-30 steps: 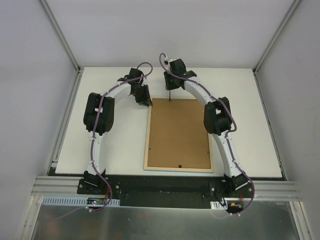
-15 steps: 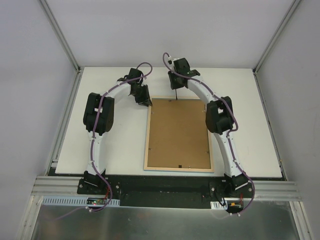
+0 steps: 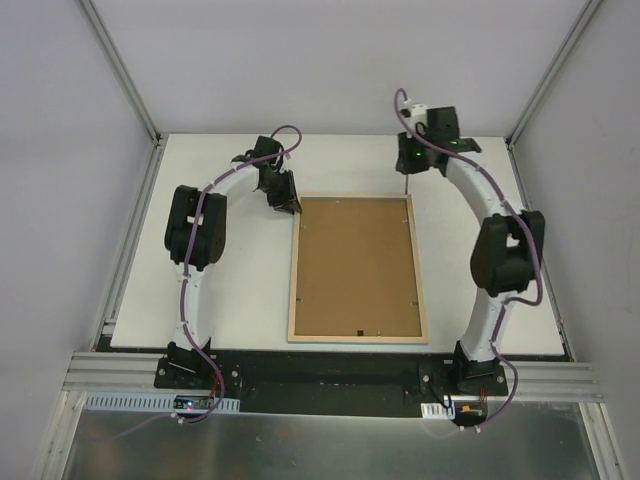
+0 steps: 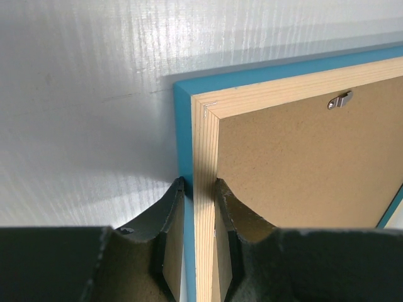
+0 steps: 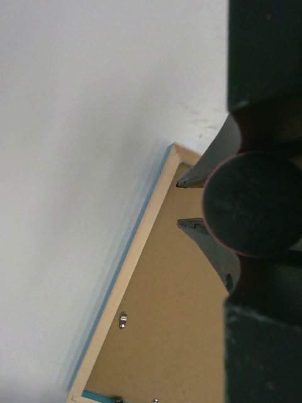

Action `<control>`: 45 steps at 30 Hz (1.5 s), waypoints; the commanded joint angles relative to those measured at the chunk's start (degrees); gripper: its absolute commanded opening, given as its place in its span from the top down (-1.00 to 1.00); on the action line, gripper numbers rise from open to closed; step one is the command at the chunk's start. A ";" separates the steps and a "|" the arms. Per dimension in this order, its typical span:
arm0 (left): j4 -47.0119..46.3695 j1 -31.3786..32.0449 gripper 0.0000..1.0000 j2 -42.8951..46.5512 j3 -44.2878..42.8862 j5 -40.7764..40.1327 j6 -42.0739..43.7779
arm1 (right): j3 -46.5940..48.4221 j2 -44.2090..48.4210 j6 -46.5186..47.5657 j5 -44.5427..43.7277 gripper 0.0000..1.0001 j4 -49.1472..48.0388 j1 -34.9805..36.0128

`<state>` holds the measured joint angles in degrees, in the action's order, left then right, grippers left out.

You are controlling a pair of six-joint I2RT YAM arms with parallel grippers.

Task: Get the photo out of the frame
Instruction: Release the photo frame item from the photo frame, then adjust the screwdriver.

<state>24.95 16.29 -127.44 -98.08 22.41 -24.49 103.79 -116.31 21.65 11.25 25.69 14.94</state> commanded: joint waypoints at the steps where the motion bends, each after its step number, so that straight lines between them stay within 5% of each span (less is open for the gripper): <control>1: 3.26 -1.26 0.55 3.33 0.70 0.52 -0.56 | -11.74 12.93 -3.35 9.30 0.98 -7.48 -8.42; 12: 3.26 -2.06 -0.18 8.96 -1.32 5.09 0.23 | -30.03 30.26 -9.34 21.10 0.98 -15.05 -14.41; 17: 3.44 -2.06 -0.61 10.54 -4.83 13.25 4.00 | -37.51 34.13 -11.36 23.64 0.98 -21.47 -14.68; 20: 4.75 -2.06 -0.71 11.24 -7.82 17.83 9.96 | -38.57 33.96 -11.54 23.30 0.98 -22.17 -16.69; 24: 5.72 -2.06 -0.73 12.73 -7.13 18.54 15.17 | -42.17 32.64 -15.13 20.48 0.98 -30.07 -16.70; 31: 5.46 4.52 -0.68 14.93 -6.07 23.64 22.19 | -39.46 28.16 -32.96 34.09 0.98 -32.90 -16.70; 35: 5.37 10.76 -0.68 16.08 -6.24 24.25 27.38 | -41.73 28.33 -44.91 39.20 0.98 -42.80 -16.61; 40: 5.37 15.25 -0.65 13.63 -9.05 26.97 26.26 | -45.16 28.25 -57.85 41.75 0.98 -54.77 -15.47; 45: 5.11 17.45 -0.53 10.11 -12.04 32.76 24.67 | -46.74 29.74 -58.65 40.00 0.98 -55.93 -13.10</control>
<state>30.46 33.89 -115.66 -106.24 48.40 -0.43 57.93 -89.12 -31.66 49.54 -22.35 -0.32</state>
